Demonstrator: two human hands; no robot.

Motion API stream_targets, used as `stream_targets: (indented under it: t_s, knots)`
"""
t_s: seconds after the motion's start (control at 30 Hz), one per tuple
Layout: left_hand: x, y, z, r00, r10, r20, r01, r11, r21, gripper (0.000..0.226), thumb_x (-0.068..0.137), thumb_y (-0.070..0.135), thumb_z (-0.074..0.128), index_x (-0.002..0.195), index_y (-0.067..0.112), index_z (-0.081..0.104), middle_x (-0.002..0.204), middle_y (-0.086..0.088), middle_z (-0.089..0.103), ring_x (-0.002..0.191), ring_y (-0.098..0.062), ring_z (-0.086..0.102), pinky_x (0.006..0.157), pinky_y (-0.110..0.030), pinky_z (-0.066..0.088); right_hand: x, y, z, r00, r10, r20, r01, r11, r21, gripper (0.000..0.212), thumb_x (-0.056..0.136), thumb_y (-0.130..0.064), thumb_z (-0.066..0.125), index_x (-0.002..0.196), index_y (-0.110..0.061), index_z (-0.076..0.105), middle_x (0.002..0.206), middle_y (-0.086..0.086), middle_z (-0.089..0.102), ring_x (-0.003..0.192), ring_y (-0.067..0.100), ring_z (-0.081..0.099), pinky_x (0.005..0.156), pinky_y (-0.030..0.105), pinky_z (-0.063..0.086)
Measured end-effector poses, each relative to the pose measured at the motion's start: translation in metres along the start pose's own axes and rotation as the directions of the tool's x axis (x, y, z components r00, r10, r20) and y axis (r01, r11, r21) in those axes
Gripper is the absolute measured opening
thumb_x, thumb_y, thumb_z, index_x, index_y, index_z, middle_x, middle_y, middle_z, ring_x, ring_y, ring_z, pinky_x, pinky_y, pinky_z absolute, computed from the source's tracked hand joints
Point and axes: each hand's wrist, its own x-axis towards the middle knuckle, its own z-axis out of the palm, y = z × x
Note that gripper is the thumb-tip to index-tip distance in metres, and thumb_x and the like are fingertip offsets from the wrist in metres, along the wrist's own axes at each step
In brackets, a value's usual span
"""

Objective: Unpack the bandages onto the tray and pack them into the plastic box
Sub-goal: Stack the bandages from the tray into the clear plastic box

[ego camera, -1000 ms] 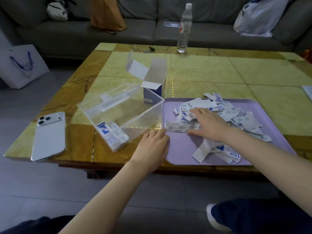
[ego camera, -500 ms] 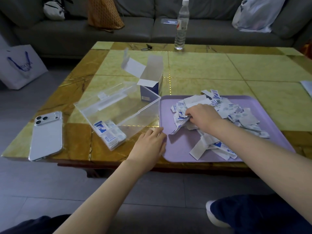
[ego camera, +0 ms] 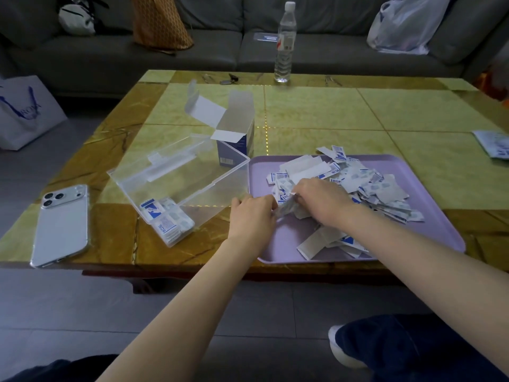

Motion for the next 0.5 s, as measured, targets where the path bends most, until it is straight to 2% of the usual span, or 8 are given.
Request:
stream_targets:
  t_s: [0.07,0.1,0.13,0.2,0.27,0.33,0.37,0.5]
  knots:
    - [0.0,0.0,-0.003,0.999,-0.009,-0.03,0.008,0.998,-0.056,0.02,0.095,0.024,0.045,0.109,0.02,0.059,0.105,-0.005,0.065,0.103,-0.028,0.053,0.083,-0.034,0.03,0.002,0.008,0.001,0.998,0.039,0.046,-0.045,0.99,0.135,0.016,0.093,-0.008,0.045,0.08,-0.014,0.053,0.09,0.007,0.06,0.091,0.031,0.058,0.062,0.031,0.036]
    - [-0.002,-0.001,-0.006,0.999,-0.021,-0.04,0.017,0.995,-0.1,0.02,0.094,0.024,0.046,0.107,0.018,0.06,0.103,-0.006,0.065,0.1,-0.028,0.055,0.08,-0.033,0.033,0.002,0.012,0.0,0.996,0.058,0.074,-0.073,0.974,0.213,0.016,0.092,-0.008,0.046,0.08,-0.016,0.051,0.086,0.005,0.06,0.089,0.031,0.058,0.063,0.032,0.037]
    - [-0.003,-0.002,-0.008,0.998,-0.041,-0.039,0.035,0.987,-0.154,0.02,0.093,0.023,0.047,0.106,0.016,0.061,0.102,-0.007,0.064,0.095,-0.029,0.056,0.076,-0.032,0.037,0.001,0.015,-0.002,0.995,0.063,0.081,-0.084,0.954,0.289,0.012,0.092,-0.007,0.045,0.089,-0.016,0.053,0.09,0.004,0.062,0.091,0.03,0.058,0.066,0.033,0.04]
    - [-0.005,-0.004,-0.011,0.996,-0.088,-0.019,0.08,0.962,-0.262,0.019,0.092,0.022,0.049,0.103,0.013,0.061,0.099,-0.009,0.064,0.089,-0.029,0.058,0.07,-0.032,0.044,0.0,0.016,-0.008,0.995,0.091,0.049,-0.103,0.911,0.399,0.024,0.094,-0.005,0.041,0.116,-0.012,0.044,0.111,0.002,0.063,0.101,0.027,0.058,0.075,0.035,0.045]
    - [-0.005,-0.008,-0.012,0.993,-0.12,0.009,0.117,0.939,-0.324,0.017,0.091,0.021,0.05,0.102,0.013,0.061,0.097,-0.01,0.064,0.086,-0.029,0.059,0.07,-0.035,0.049,0.0,0.013,-0.012,0.994,0.101,-0.04,-0.07,0.873,0.482,0.019,0.096,-0.004,0.04,0.114,-0.01,0.038,0.113,0.002,0.065,0.103,0.026,0.058,0.076,0.036,0.045]
    - [-0.004,-0.011,-0.012,0.989,-0.145,0.021,0.143,0.919,-0.367,0.015,0.09,0.019,0.051,0.099,0.013,0.062,0.093,-0.01,0.065,0.085,-0.029,0.059,0.069,-0.037,0.05,-0.001,0.007,-0.018,0.985,0.108,-0.138,-0.013,0.832,0.554,0.007,0.096,-0.015,0.049,0.1,-0.011,0.045,0.093,0.0,0.066,0.089,0.026,0.06,0.075,0.039,0.047]
    - [-0.002,-0.012,-0.012,0.987,-0.158,0.027,0.156,0.909,-0.386,0.014,0.09,0.018,0.052,0.097,0.013,0.062,0.091,-0.011,0.064,0.084,-0.03,0.059,0.067,-0.035,0.049,-0.002,0.003,-0.02,0.98,0.095,-0.177,0.024,0.818,0.574,0.009,0.093,-0.019,0.055,0.095,-0.01,0.051,0.088,0.001,0.066,0.084,0.027,0.06,0.075,0.041,0.047]
    - [0.001,-0.015,-0.013,0.983,-0.175,0.057,0.183,0.882,-0.434,0.012,0.092,0.018,0.053,0.096,0.013,0.062,0.081,-0.006,0.058,0.069,-0.02,0.052,0.05,-0.025,0.035,-0.008,-0.008,-0.027,0.972,-0.078,-0.224,0.182,0.852,0.491,0.007,0.087,-0.012,0.062,0.09,-0.013,0.068,0.091,0.004,0.068,0.086,0.024,0.061,0.079,0.041,0.047]
